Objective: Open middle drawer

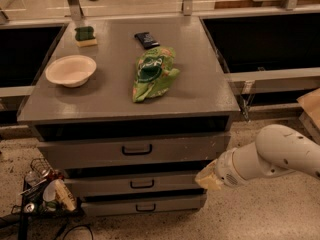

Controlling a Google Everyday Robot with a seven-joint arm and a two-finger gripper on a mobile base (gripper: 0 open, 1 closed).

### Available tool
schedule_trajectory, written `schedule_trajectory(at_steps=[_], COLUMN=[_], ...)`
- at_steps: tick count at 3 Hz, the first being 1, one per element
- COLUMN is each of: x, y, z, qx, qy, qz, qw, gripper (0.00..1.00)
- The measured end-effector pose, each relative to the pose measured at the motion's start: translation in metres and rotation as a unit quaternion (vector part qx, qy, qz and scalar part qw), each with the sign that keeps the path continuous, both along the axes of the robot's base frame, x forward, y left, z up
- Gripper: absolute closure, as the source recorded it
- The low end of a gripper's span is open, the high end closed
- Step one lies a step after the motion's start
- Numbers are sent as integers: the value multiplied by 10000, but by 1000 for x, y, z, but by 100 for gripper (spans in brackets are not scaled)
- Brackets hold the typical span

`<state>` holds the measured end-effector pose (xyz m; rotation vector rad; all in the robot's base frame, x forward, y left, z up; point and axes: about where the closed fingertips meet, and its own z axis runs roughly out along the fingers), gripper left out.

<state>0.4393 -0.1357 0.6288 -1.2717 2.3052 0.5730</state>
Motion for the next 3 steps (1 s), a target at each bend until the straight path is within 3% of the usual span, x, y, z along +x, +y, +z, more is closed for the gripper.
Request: schedule_trajectory(at_steps=[1, 2, 3], x=[0, 3, 17], y=[0, -4, -8], z=[0, -1, 3], qx=[2, -123, -358], qy=[3, -182, -728], qz=[4, -134, -392], qw=[10000, 9997, 9959], gripper=[100, 100, 100])
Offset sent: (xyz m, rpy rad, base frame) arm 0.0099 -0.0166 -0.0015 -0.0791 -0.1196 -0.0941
